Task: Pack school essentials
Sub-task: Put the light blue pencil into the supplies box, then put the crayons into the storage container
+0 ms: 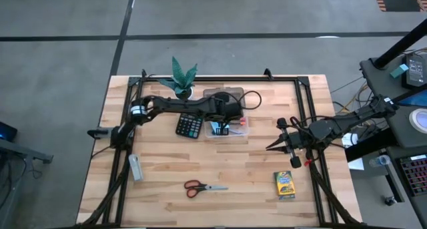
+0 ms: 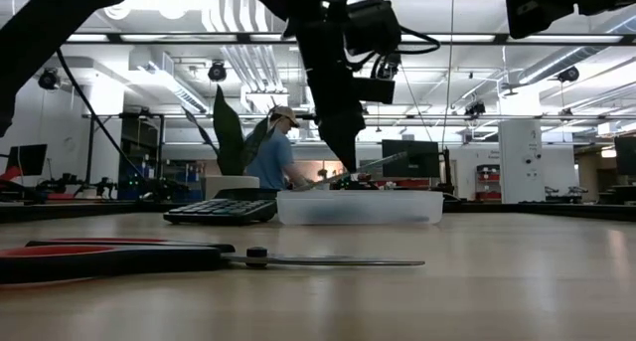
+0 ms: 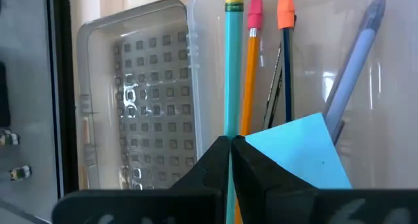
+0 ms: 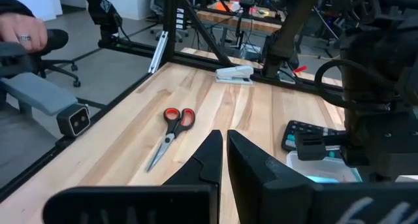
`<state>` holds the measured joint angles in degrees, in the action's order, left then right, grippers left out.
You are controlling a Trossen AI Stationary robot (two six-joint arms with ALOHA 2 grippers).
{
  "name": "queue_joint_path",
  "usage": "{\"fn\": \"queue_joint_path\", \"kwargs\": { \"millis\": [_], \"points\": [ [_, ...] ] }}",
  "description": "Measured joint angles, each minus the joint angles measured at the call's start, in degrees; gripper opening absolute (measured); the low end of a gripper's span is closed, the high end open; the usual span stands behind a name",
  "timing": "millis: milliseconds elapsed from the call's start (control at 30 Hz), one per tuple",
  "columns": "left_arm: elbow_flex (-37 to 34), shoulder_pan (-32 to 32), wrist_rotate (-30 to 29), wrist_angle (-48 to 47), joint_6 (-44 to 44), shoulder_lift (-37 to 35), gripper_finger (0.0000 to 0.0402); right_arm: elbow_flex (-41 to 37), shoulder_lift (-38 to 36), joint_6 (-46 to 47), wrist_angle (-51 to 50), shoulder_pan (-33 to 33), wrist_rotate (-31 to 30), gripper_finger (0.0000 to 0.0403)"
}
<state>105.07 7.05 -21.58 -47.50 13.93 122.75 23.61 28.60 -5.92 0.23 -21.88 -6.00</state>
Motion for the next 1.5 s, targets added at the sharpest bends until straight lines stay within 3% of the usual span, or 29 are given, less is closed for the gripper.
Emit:
{"fn": "queue_joint_path", "kwargs": {
  "millis": [533,933,1167,1500],
  "points": [
    [-0.19,0.31,-0.21,3.54,-0.25,-0.01,0.0,-0.04,0.02,-0.02,-0.02,0.01,-0.02,0.0012],
    [-0.26,-7.99,-1.34,3.1,-3.56,-4.77,0.0,-0.04,0.04,0.22,-0.59,0.04,-0.89,0.0012],
    [-0.47,-12.28,-1.47,3.45,-3.05,-8.28,0.0,0.27,0.85,4.14,-0.45,0.06,-5.79,0.0012],
    [-4.11,-15.23,-1.45,4.08,1.15,-12.42,0.0,2.46,5.66,16.41,-0.31,0.04,-6.09,0.0012]
  ]
}}
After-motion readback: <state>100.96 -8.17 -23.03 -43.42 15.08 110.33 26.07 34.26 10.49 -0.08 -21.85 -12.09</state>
